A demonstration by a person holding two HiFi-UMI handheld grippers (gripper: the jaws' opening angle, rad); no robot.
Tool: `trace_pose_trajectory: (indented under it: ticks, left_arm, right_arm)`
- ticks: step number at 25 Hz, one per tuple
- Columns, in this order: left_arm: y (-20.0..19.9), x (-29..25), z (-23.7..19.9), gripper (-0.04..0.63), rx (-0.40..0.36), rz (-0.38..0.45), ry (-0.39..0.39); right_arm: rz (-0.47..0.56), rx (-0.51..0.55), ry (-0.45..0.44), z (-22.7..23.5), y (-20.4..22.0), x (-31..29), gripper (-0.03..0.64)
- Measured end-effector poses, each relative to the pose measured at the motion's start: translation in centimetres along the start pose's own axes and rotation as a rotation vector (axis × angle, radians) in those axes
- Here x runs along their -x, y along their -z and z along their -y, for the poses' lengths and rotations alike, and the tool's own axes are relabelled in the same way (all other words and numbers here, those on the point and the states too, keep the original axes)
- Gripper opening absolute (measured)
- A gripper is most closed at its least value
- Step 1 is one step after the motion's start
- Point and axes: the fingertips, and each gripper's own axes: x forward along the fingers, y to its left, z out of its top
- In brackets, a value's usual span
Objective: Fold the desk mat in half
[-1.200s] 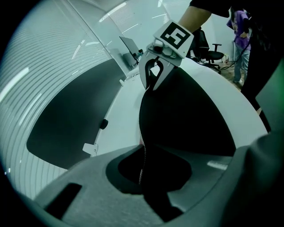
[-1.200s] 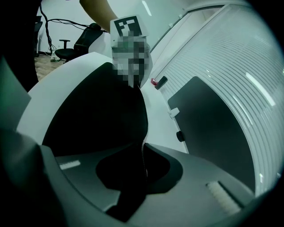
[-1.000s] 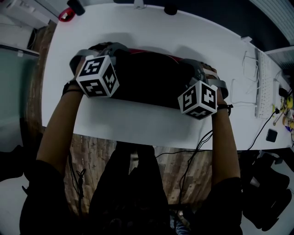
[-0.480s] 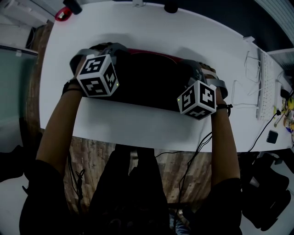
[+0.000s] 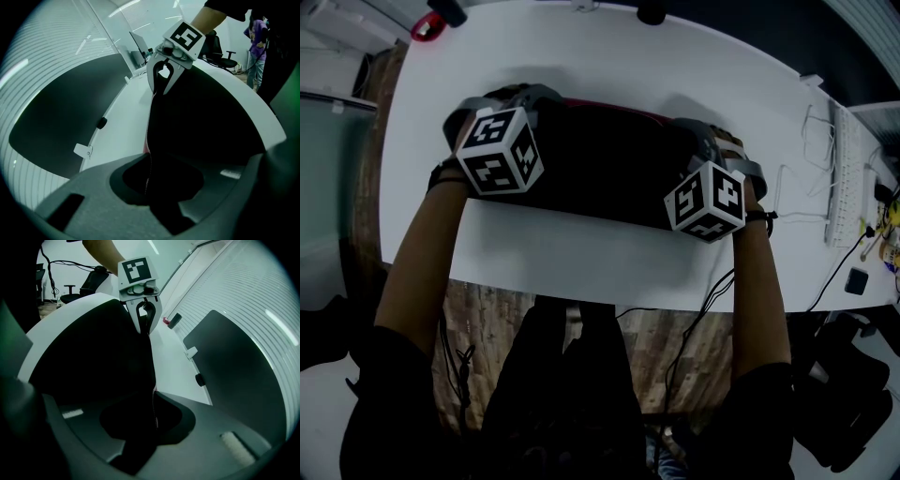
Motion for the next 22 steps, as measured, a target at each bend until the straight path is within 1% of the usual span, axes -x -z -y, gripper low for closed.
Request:
trace_pose_trajectory:
  ticks: [4, 13, 15, 19, 22]
  left_arm:
    - [0.0, 0.0, -0.2, 0.069, 0.008, 0.006, -0.008]
    - [0.1, 0.2, -0.9, 0.111, 0.016, 0.02, -0.062]
    - [0.1, 0.2, -1.0, 0.124, 0.015, 0.021, -0.079]
    - [0.1, 0.3, -1.4, 0.152, 0.034, 0.028, -0.111]
    - [0.2, 0.4, -1.5, 0.153, 0.05, 0.023, -0.121]
  right_arm:
    - [0.011, 0.004, 0.03, 0.3, 0.0, 0.1, 0.103]
    - [0.037, 0.01, 0.077, 0.8, -0.2, 0.2, 0.127]
    - [0.038, 0.001, 0.089, 0.9, 0.0, 0.2, 0.132]
    - [0.037, -0.019, 0.126, 1.4, 0.0, 0.3, 0.17]
    - [0.027, -0.04, 0.138, 1.7, 0.0, 0.4, 0.175]
